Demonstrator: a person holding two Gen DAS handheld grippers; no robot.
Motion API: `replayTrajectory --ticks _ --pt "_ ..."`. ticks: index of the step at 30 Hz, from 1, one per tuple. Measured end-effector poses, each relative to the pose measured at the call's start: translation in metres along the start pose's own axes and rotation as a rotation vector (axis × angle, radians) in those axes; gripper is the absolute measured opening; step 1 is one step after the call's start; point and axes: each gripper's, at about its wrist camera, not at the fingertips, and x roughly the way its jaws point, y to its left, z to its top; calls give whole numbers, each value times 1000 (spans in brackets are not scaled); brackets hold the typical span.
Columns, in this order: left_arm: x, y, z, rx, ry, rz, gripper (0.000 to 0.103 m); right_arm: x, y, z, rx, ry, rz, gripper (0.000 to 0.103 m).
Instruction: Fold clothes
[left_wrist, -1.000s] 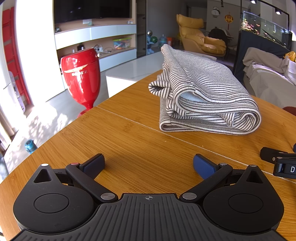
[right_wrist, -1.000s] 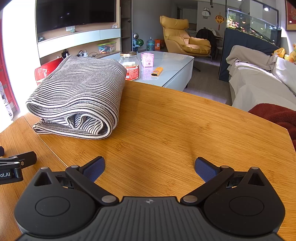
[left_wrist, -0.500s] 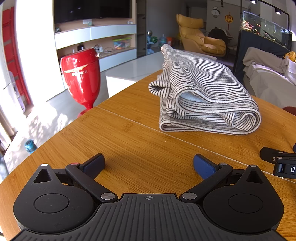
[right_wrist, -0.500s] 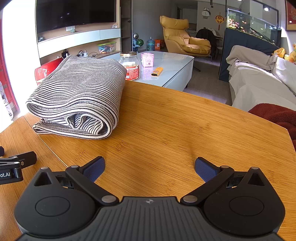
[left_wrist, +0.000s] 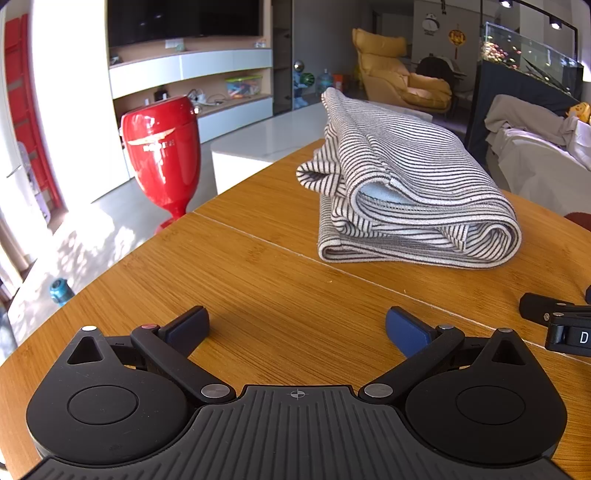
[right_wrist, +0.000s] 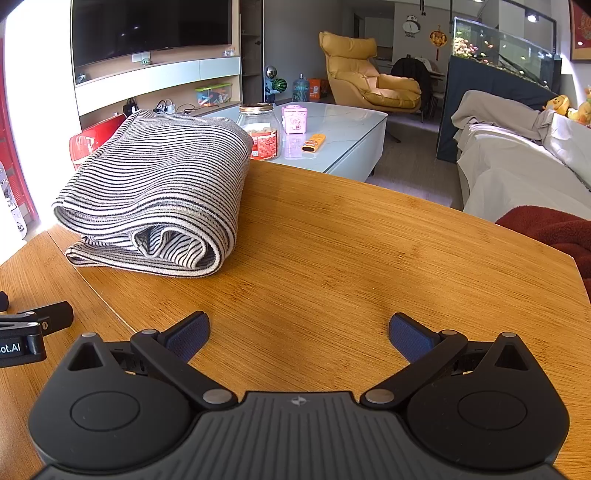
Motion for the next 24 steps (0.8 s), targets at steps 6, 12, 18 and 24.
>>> replayTrajectory --ticks 6,12,18,24 --pt "0 -1 -1 0 0 0 103 1 1 1 1 0 0 103" --pt "1 -1 -1 0 0 0 103 2 2 0 1 0 -1 103" --pt "1 -1 -1 0 0 0 103 2 2 0 1 0 -1 103" --pt "1 -1 -1 0 0 0 103 2 1 0 1 0 -1 103"
